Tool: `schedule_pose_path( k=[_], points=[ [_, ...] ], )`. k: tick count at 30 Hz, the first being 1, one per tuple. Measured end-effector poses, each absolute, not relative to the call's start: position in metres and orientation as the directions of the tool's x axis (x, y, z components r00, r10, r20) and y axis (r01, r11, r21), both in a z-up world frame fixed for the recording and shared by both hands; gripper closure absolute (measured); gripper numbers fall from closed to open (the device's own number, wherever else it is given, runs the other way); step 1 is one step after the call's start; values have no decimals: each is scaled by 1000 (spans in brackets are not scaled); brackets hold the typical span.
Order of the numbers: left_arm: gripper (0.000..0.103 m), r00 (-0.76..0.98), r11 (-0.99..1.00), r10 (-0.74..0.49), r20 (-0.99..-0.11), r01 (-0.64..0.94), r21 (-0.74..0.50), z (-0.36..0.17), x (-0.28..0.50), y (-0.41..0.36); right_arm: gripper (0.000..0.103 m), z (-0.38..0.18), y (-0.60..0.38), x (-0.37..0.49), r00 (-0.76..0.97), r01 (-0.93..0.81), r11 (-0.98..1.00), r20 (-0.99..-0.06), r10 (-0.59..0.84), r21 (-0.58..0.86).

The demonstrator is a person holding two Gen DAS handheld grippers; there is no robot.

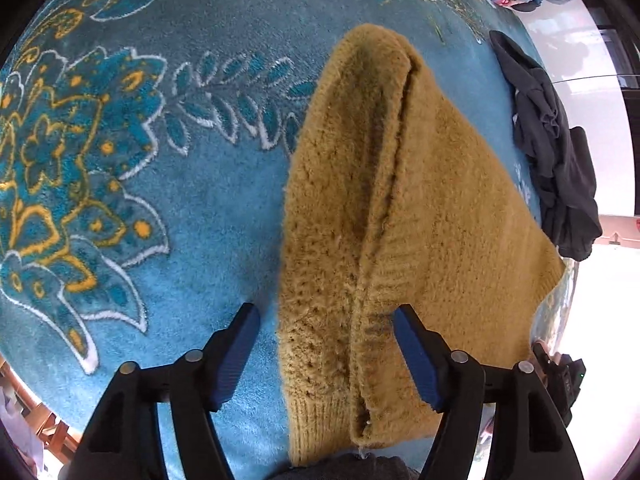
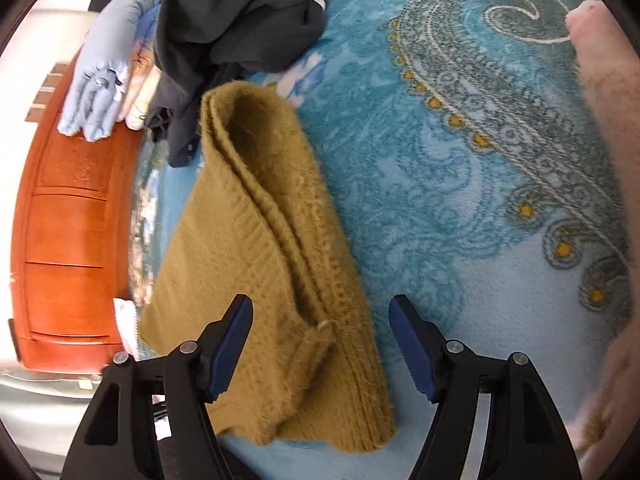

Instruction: Fold clothes

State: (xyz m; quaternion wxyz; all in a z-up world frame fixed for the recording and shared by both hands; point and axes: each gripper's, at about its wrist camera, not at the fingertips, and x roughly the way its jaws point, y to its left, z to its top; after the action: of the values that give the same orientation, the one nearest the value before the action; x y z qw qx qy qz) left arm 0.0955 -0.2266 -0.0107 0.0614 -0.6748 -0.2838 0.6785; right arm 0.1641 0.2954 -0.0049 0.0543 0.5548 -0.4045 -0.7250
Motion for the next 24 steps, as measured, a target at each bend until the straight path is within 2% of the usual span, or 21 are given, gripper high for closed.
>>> schedule_pose_path(
  k=[5, 9, 11, 13, 14, 15, 16, 17, 21, 24],
  points=[
    [31, -72, -768, 578, -813, 287, -572, -15, 101, -226, 31, -14, 298, 167, -398, -356, -600, -697, -596, 716],
    [34, -33, -751, 618, -786, 273, -602, -14, 106, -219, 34, -22, 297, 165, -423, -357, -548, -654, -627, 756],
    [40, -24, -763, 604, -797, 271, -587, -17, 107, -220, 36, -25, 294, 161, -433, -360, -537, -646, -628, 763],
    [56, -18, -789, 571, -821, 267, -554, -17, 114, -222, 37, -26, 286, 154, -448, -360, -530, -640, -624, 768],
    [58, -17, -798, 560, -828, 258, -545, -18, 117, -222, 43, -26, 282, 150, -452, -361, -527, -639, -623, 769],
    [66, -19, -804, 554, -832, 246, -541, -19, 119, -222, 57, -27, 277, 146, -448, -364, -524, -638, -626, 770],
    [75, -20, -811, 547, -837, 234, -536, -17, 120, -219, 64, -28, 273, 143, -437, -368, -523, -639, -633, 769],
    [76, -21, -818, 540, -842, 222, -530, -14, 120, -216, 72, -29, 271, 142, -430, -368, -520, -637, -640, 771],
    [81, -30, -849, 494, -869, 200, -490, 0, 115, -213, 77, -16, 259, 129, -409, -342, -536, -636, -655, 772],
    [83, -62, -845, 493, -868, 202, -495, 19, 105, -226, 79, 4, 256, 109, -422, -310, -515, -601, -678, 799]
  ],
)
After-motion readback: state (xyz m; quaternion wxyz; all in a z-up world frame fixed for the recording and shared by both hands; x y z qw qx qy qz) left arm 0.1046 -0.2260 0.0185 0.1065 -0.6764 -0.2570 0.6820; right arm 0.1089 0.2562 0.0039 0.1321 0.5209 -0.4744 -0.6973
